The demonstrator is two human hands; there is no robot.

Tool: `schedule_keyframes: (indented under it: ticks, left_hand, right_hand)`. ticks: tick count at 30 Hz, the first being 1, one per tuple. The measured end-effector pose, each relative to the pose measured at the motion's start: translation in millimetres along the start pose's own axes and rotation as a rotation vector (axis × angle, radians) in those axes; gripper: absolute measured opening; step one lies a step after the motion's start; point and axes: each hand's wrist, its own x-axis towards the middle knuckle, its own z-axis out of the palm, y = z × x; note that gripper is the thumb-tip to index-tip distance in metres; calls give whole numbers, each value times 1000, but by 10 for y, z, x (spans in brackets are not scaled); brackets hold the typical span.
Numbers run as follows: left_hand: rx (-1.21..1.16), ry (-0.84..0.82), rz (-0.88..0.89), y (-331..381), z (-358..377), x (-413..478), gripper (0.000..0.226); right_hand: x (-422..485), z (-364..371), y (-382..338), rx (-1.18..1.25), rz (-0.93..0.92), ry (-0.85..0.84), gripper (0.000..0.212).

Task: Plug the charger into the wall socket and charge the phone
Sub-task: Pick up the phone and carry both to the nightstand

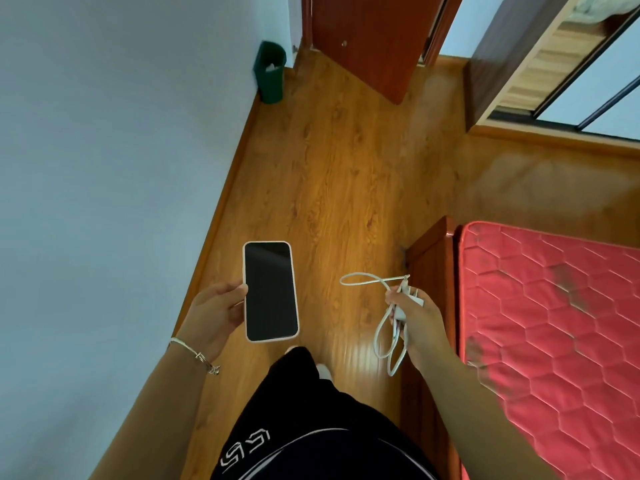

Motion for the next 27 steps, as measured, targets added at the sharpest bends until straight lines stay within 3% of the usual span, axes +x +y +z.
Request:
schedule_keyframes:
  ticks: [15, 27]
  left_hand:
    - [105, -81, 48, 1298, 750, 1302, 16]
    - [156, -242, 65, 2146, 1539, 2032, 12]
  right_hand:
    - [1161, 259, -845, 76, -10, 156, 8]
    - [1872, 293, -1394, 183, 31, 265, 9]
